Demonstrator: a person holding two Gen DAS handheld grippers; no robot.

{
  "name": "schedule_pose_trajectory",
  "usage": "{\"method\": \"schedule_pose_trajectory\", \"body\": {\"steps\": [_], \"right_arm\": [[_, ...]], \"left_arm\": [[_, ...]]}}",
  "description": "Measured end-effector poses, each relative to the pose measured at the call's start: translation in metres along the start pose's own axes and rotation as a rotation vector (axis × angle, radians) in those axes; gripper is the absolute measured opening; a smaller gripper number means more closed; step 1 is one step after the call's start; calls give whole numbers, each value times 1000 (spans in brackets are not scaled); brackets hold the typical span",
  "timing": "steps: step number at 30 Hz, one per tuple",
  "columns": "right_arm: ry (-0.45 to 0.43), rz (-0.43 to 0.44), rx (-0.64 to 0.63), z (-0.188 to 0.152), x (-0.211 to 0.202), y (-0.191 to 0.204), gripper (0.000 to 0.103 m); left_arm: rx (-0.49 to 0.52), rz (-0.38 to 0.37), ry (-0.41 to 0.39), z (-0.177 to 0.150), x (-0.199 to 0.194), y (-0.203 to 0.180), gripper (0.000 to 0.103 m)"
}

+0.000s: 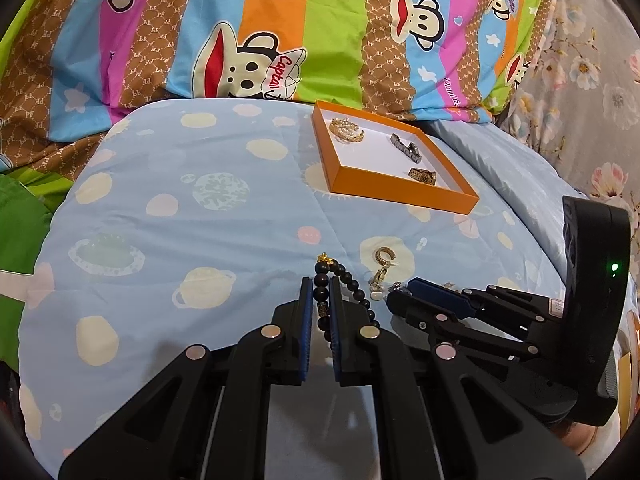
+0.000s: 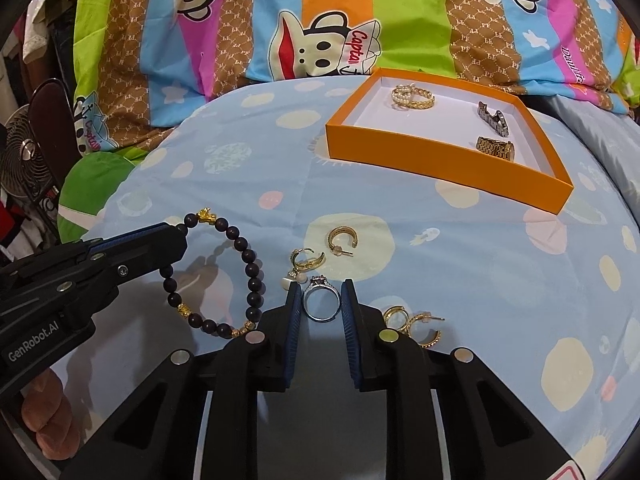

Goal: Organize jewelry
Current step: 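Close the right tool on the silver ring while the left tool holds the bead bracelet, then carry the bead bracelet and silver ring into the orange box with both tools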

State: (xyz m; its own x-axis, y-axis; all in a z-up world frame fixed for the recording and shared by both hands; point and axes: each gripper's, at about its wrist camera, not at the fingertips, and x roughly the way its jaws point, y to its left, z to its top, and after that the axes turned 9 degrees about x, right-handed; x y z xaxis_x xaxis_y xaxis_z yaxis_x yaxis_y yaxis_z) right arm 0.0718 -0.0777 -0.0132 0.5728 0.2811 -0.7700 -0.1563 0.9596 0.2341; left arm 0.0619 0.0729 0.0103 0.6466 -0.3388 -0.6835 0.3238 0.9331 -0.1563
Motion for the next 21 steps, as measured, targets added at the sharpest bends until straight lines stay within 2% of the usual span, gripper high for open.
{"method": "schedule_pose_trajectory", "body": {"steps": [7,12,15,21], "right_arm": [[-52,-13,16,2,-16,-7,19],[-88,-23,44,14,-35,-26,19],[-116,-36,54,28,-45,-41,19],[-166,-76,86,70,-51,-80,19]], "left_arm": [[9,-11,-18,4,-8,-5,7],[42,-25,-24,17,-15,-13,7],[76,-23,-36,31,-18,-19,7],[133,-39,-97,79,-14,-34,7]]}}
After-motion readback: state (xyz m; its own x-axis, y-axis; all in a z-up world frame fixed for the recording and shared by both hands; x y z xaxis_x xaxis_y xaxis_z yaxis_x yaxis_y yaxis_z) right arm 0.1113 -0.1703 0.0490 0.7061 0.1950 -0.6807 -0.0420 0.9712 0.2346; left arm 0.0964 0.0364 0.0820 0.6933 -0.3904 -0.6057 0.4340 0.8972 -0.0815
